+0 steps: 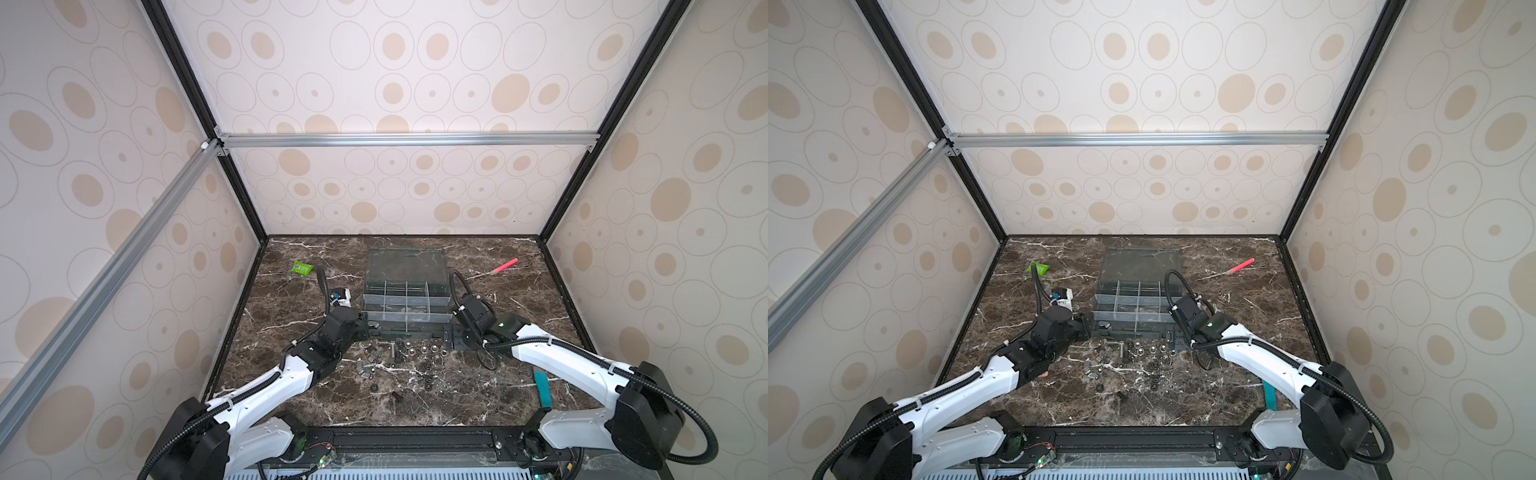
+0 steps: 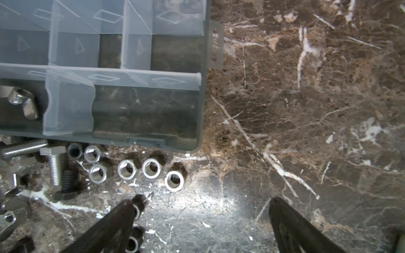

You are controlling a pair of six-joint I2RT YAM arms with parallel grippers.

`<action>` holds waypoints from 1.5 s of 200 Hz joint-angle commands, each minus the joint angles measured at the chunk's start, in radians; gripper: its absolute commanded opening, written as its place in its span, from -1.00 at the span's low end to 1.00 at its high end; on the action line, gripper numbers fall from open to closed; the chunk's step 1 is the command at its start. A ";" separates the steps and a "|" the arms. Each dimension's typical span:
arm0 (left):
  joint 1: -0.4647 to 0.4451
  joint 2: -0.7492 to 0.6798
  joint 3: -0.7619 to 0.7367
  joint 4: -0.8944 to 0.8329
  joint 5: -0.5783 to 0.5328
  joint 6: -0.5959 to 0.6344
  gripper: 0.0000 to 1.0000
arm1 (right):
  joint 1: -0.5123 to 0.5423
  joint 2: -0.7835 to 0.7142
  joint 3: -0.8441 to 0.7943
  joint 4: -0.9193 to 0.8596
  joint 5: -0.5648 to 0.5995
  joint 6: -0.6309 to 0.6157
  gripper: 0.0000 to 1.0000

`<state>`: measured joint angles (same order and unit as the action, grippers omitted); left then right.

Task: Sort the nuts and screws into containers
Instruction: 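Withdraw the left gripper while the right gripper reaches across to the wing nuts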

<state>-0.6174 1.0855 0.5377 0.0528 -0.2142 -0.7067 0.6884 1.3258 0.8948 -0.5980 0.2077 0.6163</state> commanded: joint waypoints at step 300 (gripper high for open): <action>0.437 -0.422 -0.128 -0.084 -0.006 0.119 0.10 | 0.420 0.690 0.646 0.013 -0.230 -0.100 0.62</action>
<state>-0.2432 0.6357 0.3988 -0.0463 -0.3336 -0.6079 1.0847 1.9778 1.4933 -0.5514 -0.0071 0.5255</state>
